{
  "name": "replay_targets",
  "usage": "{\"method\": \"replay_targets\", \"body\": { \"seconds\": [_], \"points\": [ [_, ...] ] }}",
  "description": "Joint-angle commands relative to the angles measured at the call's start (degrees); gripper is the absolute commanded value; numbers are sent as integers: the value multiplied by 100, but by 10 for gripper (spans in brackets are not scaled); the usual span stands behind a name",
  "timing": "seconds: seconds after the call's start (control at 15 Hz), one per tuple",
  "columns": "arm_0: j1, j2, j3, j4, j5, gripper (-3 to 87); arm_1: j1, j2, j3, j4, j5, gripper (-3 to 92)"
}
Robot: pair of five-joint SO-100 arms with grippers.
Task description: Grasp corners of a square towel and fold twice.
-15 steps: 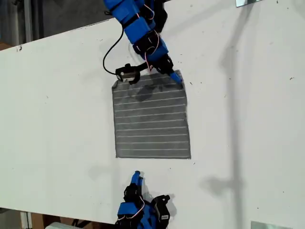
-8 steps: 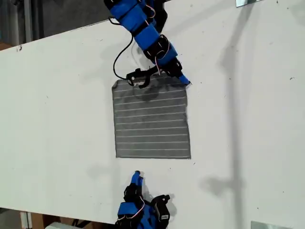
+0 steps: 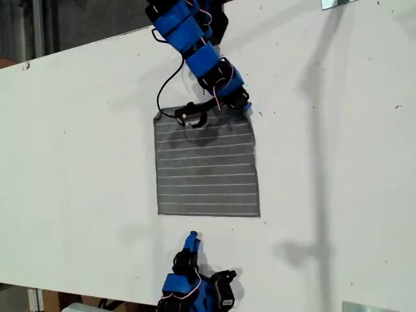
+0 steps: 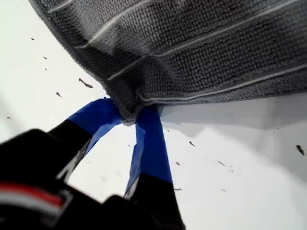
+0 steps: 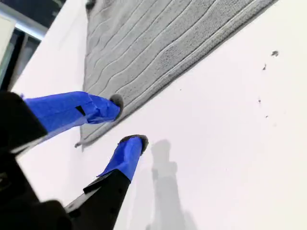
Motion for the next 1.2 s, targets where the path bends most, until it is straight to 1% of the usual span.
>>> {"method": "replay_targets", "body": {
  "seconds": [0.0,0.07,0.13,0.2,0.27,0.33,0.4,0.53,0.73,0.87,1.13],
  "points": [
    [773,-2979,-1687,-853,-246,114,167,-44,-193,53,-88,-1],
    [1134,-5300,-2971,-1125,-220,115,176,-44,-193,70,-88,-1],
    [1406,-7207,-4298,-1195,-70,121,176,-35,-193,79,-88,-1],
    [1661,-8437,-5229,-1318,44,128,149,-35,-193,79,-79,-1],
    [1925,-9079,-5678,-1556,9,143,114,-35,-193,79,-53,-1],
    [2197,-9483,-5836,-1872,-176,173,79,-44,-193,79,-44,-1],
    [2470,-9905,-6038,-1995,-387,191,62,-35,-193,79,-44,-1],
    [2848,-10477,-6187,-2101,-853,201,26,-9,-185,88,-44,-1],
    [3331,-10573,-6214,-2118,-1397,203,9,0,-176,114,-35,-1],
    [3551,-10714,-6231,-2232,-1591,203,9,35,-176,149,-35,-1],
    [3832,-11250,-6768,-2285,-1652,202,9,114,-176,220,-26,-1]
  ]
}}
